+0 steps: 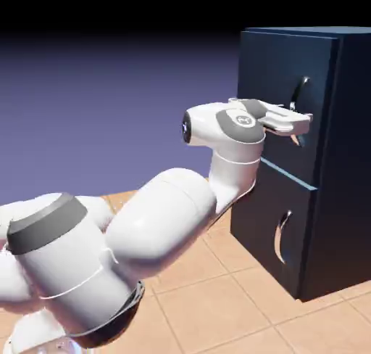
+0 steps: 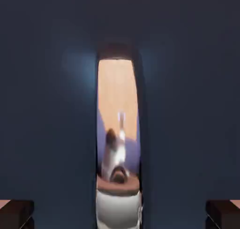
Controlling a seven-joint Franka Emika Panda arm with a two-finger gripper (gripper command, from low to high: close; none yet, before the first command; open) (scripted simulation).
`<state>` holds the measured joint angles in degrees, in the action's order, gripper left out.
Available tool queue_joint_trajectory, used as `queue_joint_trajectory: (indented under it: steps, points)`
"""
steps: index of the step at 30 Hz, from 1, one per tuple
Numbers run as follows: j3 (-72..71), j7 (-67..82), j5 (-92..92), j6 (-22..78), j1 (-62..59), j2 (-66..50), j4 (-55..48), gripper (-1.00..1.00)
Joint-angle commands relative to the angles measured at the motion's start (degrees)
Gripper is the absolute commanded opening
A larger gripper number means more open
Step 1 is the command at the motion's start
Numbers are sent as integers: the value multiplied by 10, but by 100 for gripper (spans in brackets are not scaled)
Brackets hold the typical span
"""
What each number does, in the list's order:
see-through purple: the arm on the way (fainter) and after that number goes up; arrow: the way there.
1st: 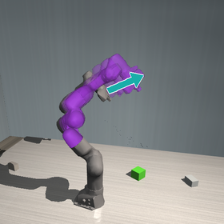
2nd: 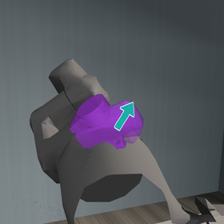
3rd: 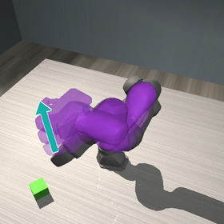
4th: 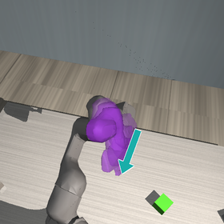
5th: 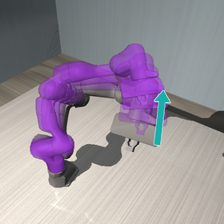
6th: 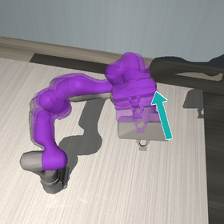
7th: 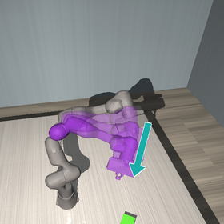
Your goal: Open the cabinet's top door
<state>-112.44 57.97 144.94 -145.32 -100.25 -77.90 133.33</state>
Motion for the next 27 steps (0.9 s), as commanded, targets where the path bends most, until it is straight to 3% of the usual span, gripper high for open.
queue_joint_trajectory:
  steps: [1, 15, 27]
  points:
    - [-11, -10, 1, 23, -13, 0, 21, -100]
    - [-216, -127, -111, 370, -125, 30, 250, -100]
    - [-412, -235, -334, 669, -60, 150, 281, -100]
